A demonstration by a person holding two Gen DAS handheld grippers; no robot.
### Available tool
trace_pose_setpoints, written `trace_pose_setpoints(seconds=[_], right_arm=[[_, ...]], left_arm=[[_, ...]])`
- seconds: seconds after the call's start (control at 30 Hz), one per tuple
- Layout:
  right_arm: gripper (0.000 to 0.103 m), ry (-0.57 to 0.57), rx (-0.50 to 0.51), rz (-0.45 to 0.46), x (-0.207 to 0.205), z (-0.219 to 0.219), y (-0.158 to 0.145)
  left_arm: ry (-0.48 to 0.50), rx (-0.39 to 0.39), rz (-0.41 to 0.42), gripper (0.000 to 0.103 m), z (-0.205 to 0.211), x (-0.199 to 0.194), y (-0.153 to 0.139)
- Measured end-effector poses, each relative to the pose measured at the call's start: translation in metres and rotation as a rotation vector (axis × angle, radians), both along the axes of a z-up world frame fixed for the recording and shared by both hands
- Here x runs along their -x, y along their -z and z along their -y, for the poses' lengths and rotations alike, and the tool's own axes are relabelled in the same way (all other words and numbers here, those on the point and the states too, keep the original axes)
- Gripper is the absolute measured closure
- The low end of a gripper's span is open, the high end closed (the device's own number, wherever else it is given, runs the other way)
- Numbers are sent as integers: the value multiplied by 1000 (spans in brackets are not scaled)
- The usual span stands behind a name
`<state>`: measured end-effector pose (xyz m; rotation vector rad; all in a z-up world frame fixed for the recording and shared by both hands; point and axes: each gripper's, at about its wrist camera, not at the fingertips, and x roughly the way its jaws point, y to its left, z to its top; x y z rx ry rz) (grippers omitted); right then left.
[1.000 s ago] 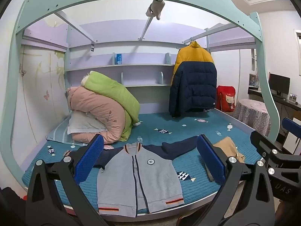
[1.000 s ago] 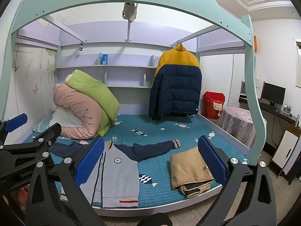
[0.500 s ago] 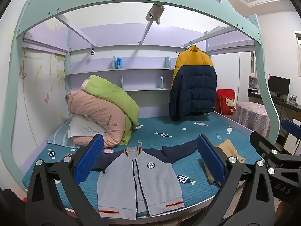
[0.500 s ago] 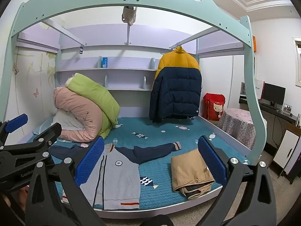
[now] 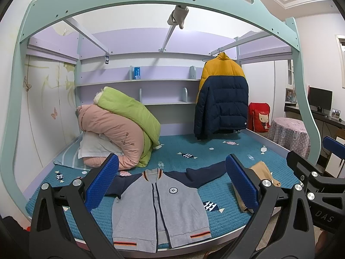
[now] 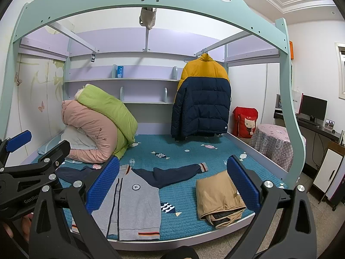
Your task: Fold large clothes
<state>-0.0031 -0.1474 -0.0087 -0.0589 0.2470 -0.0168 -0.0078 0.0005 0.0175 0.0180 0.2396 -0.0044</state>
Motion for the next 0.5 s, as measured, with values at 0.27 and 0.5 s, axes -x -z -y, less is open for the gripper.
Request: trace_pose_setpoints(seconds=[0.27, 0.5], right_arm=[[7, 0, 0, 0, 0, 0, 1], [7, -2, -2, -1, 0, 1, 0]], left_arm=[[-1, 0, 2, 4, -1, 2, 2], [0, -1, 0, 4, 1, 3, 5]])
